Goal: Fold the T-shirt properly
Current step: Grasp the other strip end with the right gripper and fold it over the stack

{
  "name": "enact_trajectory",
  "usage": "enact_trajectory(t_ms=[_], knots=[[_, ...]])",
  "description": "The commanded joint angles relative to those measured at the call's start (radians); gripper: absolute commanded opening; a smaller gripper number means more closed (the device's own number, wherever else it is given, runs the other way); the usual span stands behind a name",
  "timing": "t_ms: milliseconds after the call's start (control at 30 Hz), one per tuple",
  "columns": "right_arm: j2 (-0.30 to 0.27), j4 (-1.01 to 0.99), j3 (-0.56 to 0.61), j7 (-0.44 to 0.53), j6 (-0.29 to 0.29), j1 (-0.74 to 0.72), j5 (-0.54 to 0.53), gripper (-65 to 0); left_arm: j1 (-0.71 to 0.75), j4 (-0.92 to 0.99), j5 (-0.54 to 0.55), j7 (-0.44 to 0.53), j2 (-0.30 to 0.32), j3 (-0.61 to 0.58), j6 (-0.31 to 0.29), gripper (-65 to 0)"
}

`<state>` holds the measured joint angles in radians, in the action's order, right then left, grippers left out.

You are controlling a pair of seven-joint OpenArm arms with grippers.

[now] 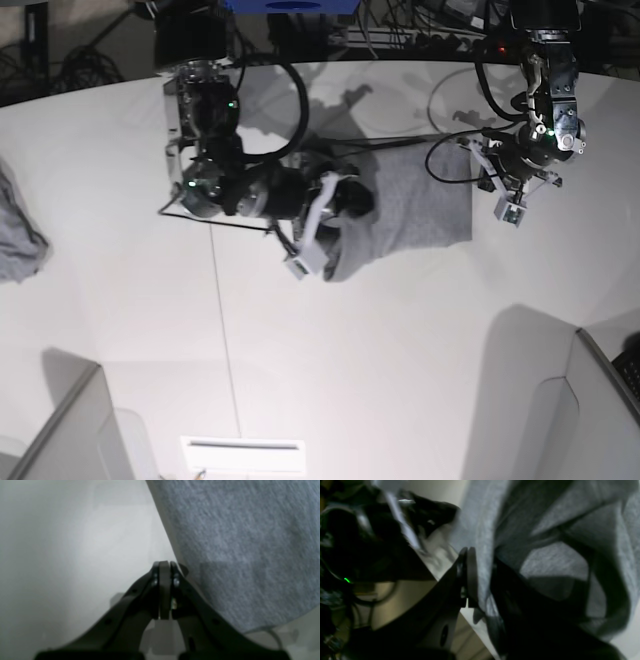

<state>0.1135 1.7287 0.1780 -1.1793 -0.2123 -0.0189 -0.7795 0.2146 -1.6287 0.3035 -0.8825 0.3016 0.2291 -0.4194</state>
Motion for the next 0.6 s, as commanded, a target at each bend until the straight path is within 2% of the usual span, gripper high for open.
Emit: enact_trajectory(t_ms=[0,67,233,400,567], knots=[[0.007,0.018,0.028,0.035,0.021,-0.017,-0.025,-65.0,-0.001,-0.011,-0.008,-0.019,0.009,0.002,0.001,-65.0],[0.005,0.018,0.102,0.082,0.073,-0.02,-0.028,-65.0,-0.001,-0.014,-0.008,-0.019,0.009,0.002,0.001,-65.0],[0.005,0.004,0.249,0.164,0.115,-0.057,-0.028,-65.0,0.007,-0.014,-0.005,-0.019,0.008,0.0,0.001,-65.0],[0.002,-0.118,0.381,0.27,0.123,-0.129,-0.028,-65.0,0.047,-0.04,-0.008,-0.019,0.012,0.002,0.0,-65.0],[0.005,-0.23,0.463,0.339,0.127,-0.197,-0.028,-65.0,0.082,-0.072,-0.008,-0.019,0.012,0.011,0.0,-65.0]])
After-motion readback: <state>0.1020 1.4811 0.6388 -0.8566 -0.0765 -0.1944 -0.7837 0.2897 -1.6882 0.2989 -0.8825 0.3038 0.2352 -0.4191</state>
